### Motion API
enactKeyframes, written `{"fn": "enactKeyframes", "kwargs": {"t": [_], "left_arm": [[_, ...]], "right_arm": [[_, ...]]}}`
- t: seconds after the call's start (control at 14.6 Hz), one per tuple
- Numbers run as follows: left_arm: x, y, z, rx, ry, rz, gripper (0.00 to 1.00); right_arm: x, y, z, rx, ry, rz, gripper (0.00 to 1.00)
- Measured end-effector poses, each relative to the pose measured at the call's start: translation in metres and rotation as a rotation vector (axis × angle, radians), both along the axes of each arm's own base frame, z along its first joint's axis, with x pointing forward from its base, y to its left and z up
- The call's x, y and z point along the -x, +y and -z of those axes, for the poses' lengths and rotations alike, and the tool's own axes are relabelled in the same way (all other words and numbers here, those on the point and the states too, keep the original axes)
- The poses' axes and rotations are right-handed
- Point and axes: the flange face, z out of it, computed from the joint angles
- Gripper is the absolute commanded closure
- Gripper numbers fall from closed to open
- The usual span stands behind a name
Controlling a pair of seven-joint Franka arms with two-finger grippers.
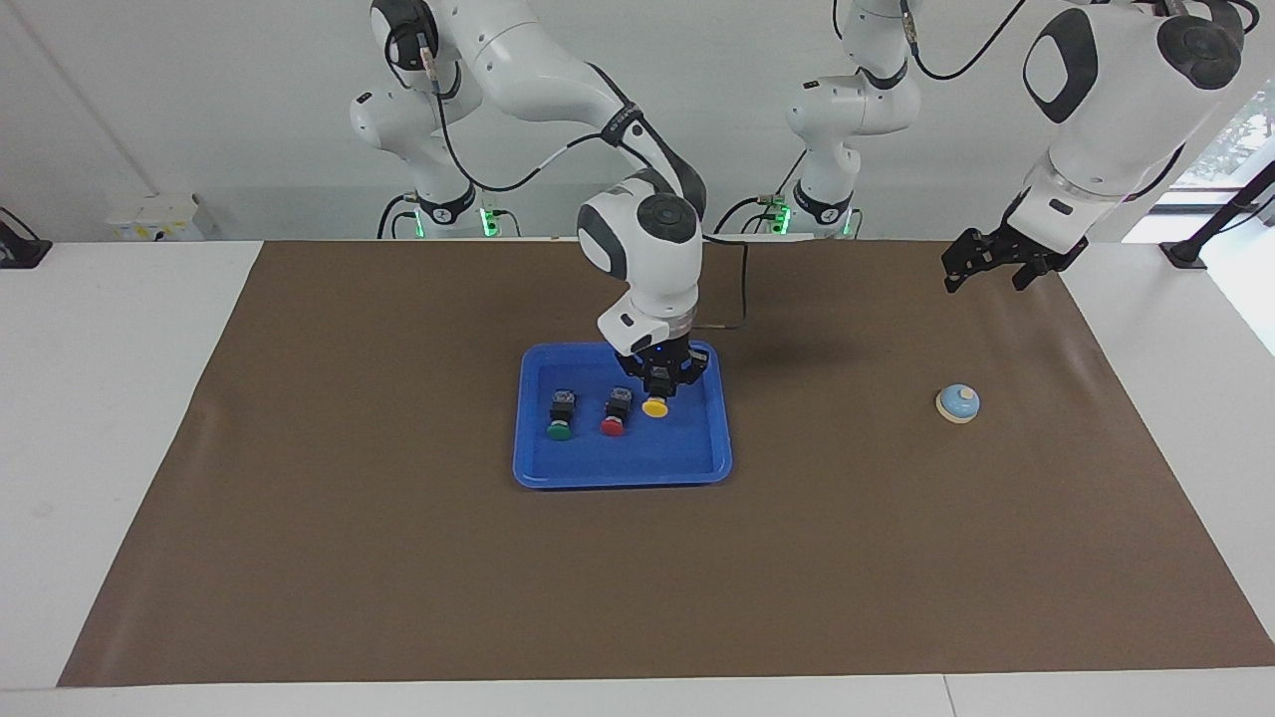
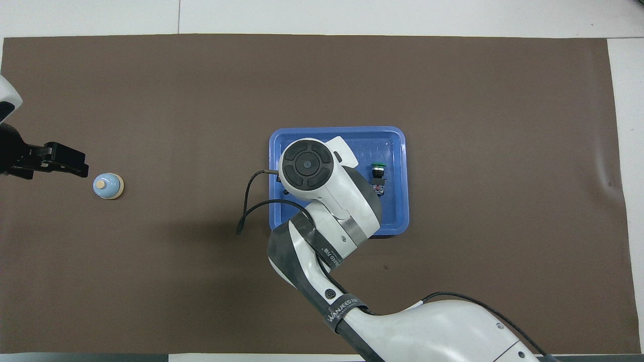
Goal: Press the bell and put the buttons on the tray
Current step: 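Carry the yellow button into the tray and release it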
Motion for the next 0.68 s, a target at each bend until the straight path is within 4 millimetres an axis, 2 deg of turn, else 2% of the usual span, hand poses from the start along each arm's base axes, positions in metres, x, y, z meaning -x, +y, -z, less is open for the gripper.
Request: {"fn": "enactKeyframes", "kwargs": {"t": [0.21, 0.41, 0.48, 0.55, 0.62, 0.68], "left_arm": [[0.0, 0.0, 0.0, 0.0, 0.0, 0.0, 0.0], [0.0, 0.0, 0.0, 0.0, 0.0, 0.0, 0.0], [0.0, 0.0, 0.0, 0.0, 0.0, 0.0, 0.0], [0.0, 0.0, 0.0, 0.0, 0.0, 0.0, 0.0], [0.0, 0.0, 0.0, 0.0, 0.0, 0.0, 0.0], [0.0, 0.0, 0.0, 0.0, 0.0, 0.0, 0.0]], "right_arm": [[0.003, 0.0, 0.023, -0.014, -0.027, -0.044, 1.0], [0.005, -0.004, 0.033, -0.018, -0.037, -0.066, 1.0], [0.006, -0.004, 0.035, -0.018, -0.036, -0.068, 0.96], [0.007, -0.005, 0.037, -0.016, -0.035, -0.068, 0.52], [0.007, -0.005, 0.037, -0.016, -0.034, -0.068, 0.01], [0.007, -0.005, 0.037, -0.016, -0.034, -0.068, 0.0]]}}
